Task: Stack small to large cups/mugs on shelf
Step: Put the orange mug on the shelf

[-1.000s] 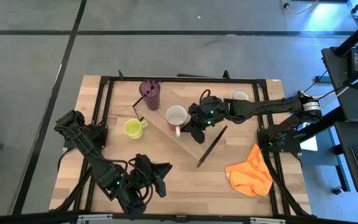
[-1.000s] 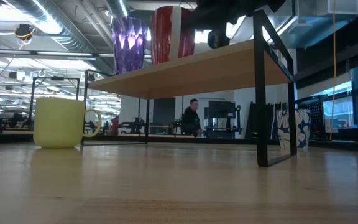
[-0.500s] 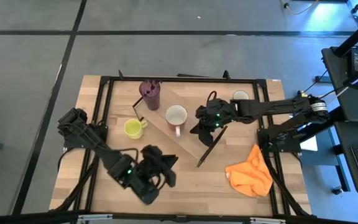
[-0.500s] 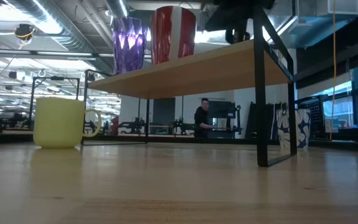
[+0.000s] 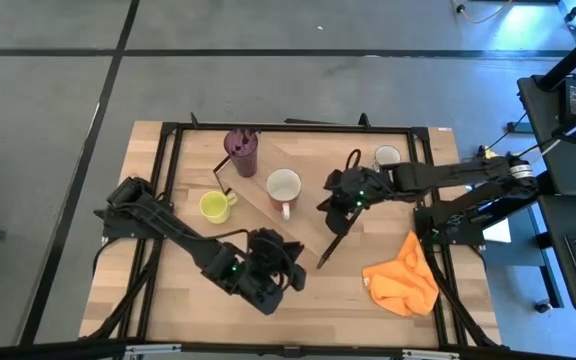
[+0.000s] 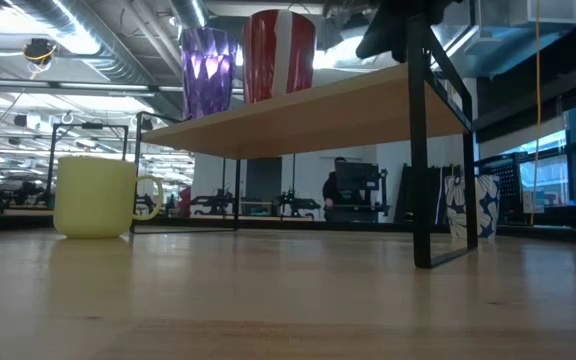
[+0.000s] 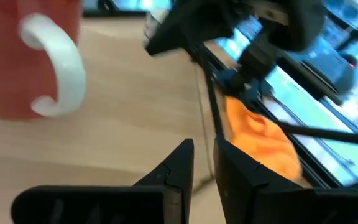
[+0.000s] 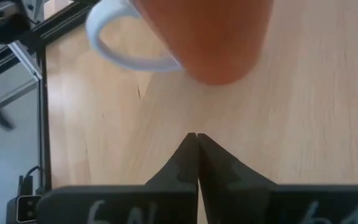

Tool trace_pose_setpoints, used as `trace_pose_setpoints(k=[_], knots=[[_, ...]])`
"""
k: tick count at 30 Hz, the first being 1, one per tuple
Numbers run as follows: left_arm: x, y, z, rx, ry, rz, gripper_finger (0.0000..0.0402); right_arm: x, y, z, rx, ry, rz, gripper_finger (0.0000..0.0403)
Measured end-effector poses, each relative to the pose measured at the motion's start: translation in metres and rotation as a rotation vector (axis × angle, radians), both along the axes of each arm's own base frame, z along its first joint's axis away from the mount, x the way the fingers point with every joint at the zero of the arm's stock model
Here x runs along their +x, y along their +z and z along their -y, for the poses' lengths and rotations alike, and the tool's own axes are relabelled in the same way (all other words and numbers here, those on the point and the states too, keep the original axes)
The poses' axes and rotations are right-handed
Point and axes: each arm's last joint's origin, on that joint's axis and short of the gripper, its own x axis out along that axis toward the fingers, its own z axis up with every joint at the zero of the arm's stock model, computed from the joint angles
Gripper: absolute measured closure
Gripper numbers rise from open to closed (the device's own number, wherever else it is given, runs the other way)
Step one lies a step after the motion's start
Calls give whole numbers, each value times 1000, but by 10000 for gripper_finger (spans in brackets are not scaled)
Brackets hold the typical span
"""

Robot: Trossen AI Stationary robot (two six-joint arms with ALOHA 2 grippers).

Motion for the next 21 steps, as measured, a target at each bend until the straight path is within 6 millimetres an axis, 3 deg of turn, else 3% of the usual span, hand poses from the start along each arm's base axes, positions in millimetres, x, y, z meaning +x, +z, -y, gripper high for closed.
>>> trace_pose_setpoints(k=[9,21], knots=[[13,-10,-17,43,66,-25,344,-10,8,-14,-17,-1,19,399],[5,-15,-18,66,93,-76,344,-12,8,-18,-24,-3,17,399]])
